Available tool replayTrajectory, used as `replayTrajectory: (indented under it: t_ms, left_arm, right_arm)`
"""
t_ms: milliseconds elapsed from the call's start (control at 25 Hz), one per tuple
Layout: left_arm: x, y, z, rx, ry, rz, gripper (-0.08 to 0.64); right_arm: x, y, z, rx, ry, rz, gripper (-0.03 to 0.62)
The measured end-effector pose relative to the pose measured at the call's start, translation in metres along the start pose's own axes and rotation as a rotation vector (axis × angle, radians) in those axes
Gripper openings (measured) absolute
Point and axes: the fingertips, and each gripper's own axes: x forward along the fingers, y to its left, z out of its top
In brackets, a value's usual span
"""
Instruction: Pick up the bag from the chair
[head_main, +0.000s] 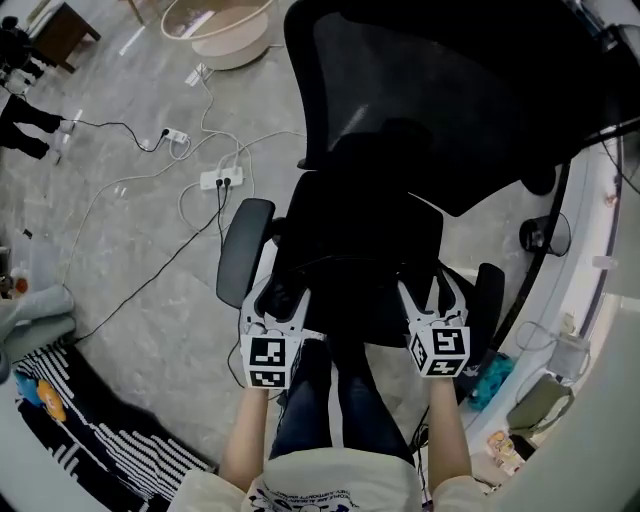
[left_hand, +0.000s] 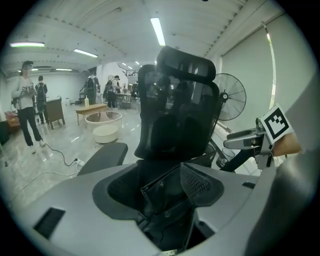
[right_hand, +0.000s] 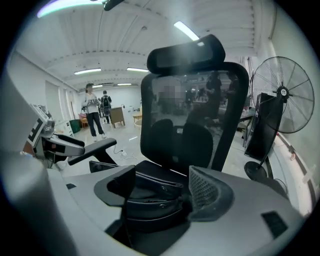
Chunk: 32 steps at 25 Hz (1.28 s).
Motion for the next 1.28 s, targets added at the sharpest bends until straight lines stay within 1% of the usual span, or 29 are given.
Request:
replayTrajectory:
  t_ms: [120, 280, 520, 720, 880, 960, 1040, 1200, 1280]
  left_arm:
    - [0.021, 0.0, -0.019, 0.0, 0.025, -0.004, 0.276]
    - [0.045, 0.008, -0.037, -0.05, 0.051, -0.011, 0.276]
    - [0.069, 0.014, -0.069, -0.072, 0.086, -0.034, 0.278]
    - [0.089, 0.015, -0.088, -0.069, 0.116, -0.058, 0.278]
    - [0.1, 0.013, -0.097, -0.059, 0.132, -0.074, 0.276]
    - [0.104, 0.012, -0.098, -0.061, 0.131, -0.078, 0.251]
    - [0.107, 0.011, -0.097, -0.064, 0.131, -0.082, 0.21]
    - [0.105, 0.012, -0.096, -0.064, 0.129, -0.075, 0.182]
    - [0.103, 0.01, -0.096, -0.07, 0.128, -0.081, 0.15]
  right_arm:
    - [0.02, -0.009, -0.02, 0.007, 0.032, 0.009, 0.353]
    - [0.047, -0.015, -0.045, 0.018, 0.071, 0.025, 0.356]
    - [0.077, -0.021, -0.073, 0.02, 0.114, 0.05, 0.356]
    - [0.098, -0.023, -0.085, 0.005, 0.131, 0.113, 0.354]
    - [0.107, -0.017, -0.088, -0.012, 0.129, 0.176, 0.317]
    - [0.11, -0.014, -0.087, -0.023, 0.123, 0.197, 0.288]
    - [0.113, -0.011, -0.086, -0.033, 0.115, 0.201, 0.259]
    - [0.112, -0.011, -0.085, -0.019, 0.107, 0.193, 0.235]
    - [0.109, -0.012, -0.087, -0.008, 0.106, 0.189, 0.213]
